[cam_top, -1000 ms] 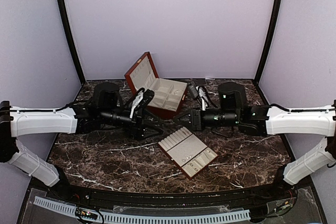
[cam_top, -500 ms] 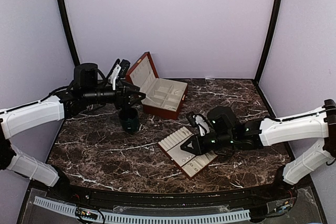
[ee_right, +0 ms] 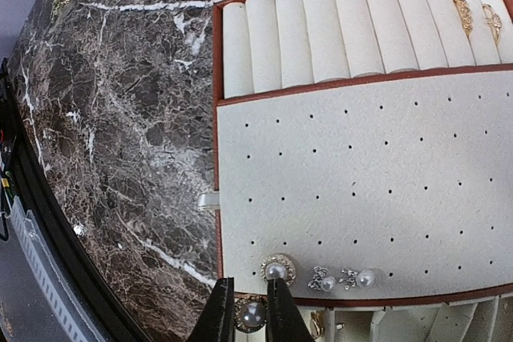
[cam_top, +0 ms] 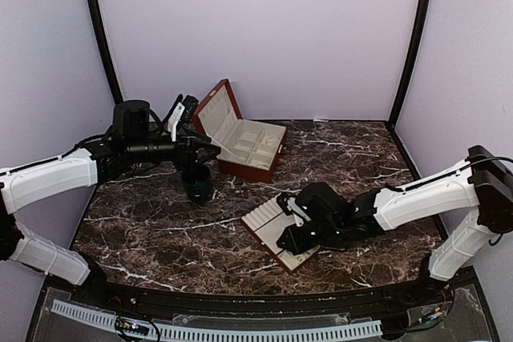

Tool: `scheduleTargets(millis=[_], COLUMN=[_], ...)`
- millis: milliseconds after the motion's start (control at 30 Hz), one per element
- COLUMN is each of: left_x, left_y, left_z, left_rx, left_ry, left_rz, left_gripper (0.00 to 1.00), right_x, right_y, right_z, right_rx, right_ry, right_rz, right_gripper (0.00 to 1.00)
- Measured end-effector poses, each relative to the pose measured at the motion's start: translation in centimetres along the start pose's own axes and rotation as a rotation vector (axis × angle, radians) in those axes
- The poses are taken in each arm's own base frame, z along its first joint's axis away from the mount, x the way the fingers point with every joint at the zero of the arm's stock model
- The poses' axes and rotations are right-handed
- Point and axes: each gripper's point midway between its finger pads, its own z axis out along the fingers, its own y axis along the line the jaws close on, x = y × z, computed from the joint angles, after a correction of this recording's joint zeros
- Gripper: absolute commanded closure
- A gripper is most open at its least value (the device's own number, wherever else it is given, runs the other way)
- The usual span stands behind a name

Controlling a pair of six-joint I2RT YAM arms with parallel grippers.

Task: Organize the mixed jewelry
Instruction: Pass from the right arm to the left

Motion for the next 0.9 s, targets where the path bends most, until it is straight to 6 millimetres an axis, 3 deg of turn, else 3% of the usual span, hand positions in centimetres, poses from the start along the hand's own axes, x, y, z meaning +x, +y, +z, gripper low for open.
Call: scheduleTargets(millis=[900], left_x=[0.0], left_y=[0.0], left_z=[0.0], left_rx=[0.002], left_ry=[0.000], left_rz=[-0.010], left_gripper=[0.41], right_x=[-0.1], right_y=[0.2], right_z=[1.1], right_rx=[0.065], right_ry=[0.001], right_rz=[-0.049], right_gripper=[1.00])
